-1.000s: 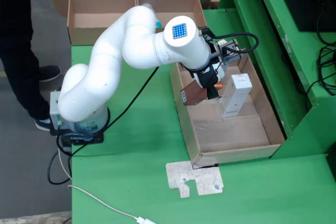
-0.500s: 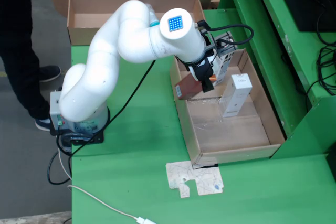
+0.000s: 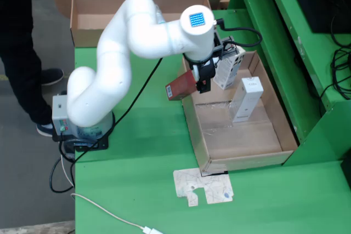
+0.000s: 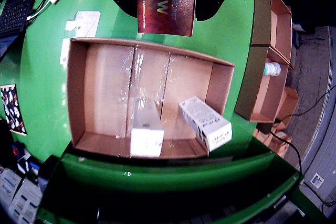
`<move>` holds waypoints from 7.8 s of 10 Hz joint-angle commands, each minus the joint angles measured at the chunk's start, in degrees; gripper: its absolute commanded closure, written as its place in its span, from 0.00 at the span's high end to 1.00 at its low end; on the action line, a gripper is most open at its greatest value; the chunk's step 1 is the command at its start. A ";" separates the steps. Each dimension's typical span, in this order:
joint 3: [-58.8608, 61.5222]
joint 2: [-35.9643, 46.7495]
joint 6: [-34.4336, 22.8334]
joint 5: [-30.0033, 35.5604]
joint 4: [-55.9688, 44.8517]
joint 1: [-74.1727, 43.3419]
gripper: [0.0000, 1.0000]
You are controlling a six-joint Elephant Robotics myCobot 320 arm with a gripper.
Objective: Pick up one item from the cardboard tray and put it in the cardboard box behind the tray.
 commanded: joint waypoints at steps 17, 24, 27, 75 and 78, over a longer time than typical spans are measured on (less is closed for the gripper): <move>37.96 -6.10 25.77 -17.31 -18.58 33.24 0.00; 24.26 -0.83 31.13 -20.52 -10.72 39.38 0.00; 16.43 1.57 34.13 -22.12 -6.15 41.86 0.00; -3.60 -3.88 63.06 -44.15 31.17 78.05 0.00; -3.60 -1.67 69.30 -47.87 23.78 83.14 0.00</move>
